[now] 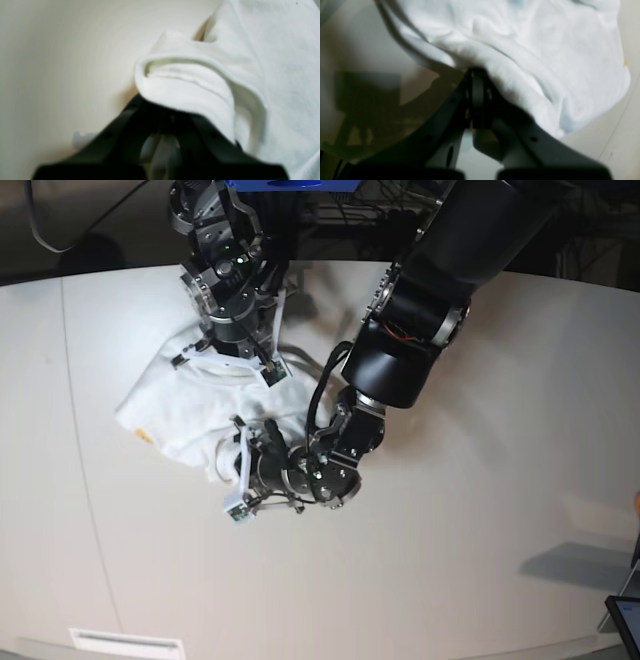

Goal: Fold the T-shirt properly
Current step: 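Fold the collar edge over the shirt body with the left gripper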

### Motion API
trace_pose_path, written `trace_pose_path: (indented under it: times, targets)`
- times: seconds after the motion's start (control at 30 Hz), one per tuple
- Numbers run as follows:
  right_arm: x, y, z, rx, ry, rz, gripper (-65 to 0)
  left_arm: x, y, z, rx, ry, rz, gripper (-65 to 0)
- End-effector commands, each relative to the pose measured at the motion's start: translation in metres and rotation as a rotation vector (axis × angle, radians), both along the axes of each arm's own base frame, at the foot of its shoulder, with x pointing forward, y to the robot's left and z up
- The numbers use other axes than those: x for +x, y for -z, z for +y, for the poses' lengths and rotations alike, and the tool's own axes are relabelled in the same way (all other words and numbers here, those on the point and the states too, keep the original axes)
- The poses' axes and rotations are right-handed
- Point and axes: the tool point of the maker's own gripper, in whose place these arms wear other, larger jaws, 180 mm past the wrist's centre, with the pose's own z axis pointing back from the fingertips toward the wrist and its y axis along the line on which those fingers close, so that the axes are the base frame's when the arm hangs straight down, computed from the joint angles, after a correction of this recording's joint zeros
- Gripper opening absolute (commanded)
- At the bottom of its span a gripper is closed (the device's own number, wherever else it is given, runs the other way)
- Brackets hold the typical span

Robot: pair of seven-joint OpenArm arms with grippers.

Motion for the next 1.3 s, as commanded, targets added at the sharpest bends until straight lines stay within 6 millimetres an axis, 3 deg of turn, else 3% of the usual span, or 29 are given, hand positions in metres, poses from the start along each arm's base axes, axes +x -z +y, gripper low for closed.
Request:
trace_pose_path:
  times: [0.0, 0.17, 0.37, 0.5, 0.6, 0.77, 0.83, 1.07, 1.17, 1.27]
  targets:
    - [0.008, -0.011, 0.004, 0.016, 0.011, -0.042, -64.7, 0.023, -0.032, -0.010, -0.044, 0.009, -0.076, -65.0]
    - [-0.004, -0.013, 0.011, 0.023, 0.013, -0.022, -64.7, 0.055, -0.071, -0.008, -0.039, 0.011, -0.168, -65.0]
    - [-0.025, -0.015, 0.029, 0.053, -0.033, 0.002, -64.7, 0.084, -0.093, 0.028, 0.023, -0.026, -0.232, -65.0]
    - [-0.026, -0.019, 0.025, 0.055, -0.019, -0.006, -64.7, 0.070, -0.106, 0.042, 0.074, -0.006, -0.310, -65.0]
    - [-0.029, -0.019, 0.025, 0.049, -0.017, 0.007, -64.7, 0.060, -0.131, 0.049, 0.068, -0.015, -0.396, -65.0]
    - [-0.018, -0.028, 0.030, 0.077, -0.032, -0.052, -64.7, 0.052, -0.177, 0.081, 0.015, -0.143, -0.501, -65.0]
    - [-0.010, -0.033, 0.024, 0.039, -0.026, -0.083, -64.7, 0.046, -0.179, 0.084, 0.030, -0.150, -0.508, -65.0]
    - [-0.005, -0.057, 0.006, -0.274, -0.037, -0.182, -64.9, 0.021, -0.139, 0.082, 0.039, -0.145, -0.414, -65.0]
    - [0.002, -0.067, -0.014, -0.394, -0.002, -0.226, -64.9, 0.009, -0.128, 0.073, 0.023, -0.138, -0.378, -65.0]
    - [0.004, -0.060, -0.050, -0.456, 0.084, -0.188, -64.9, -0.006, -0.115, 0.069, 0.012, -0.136, -0.343, -65.0]
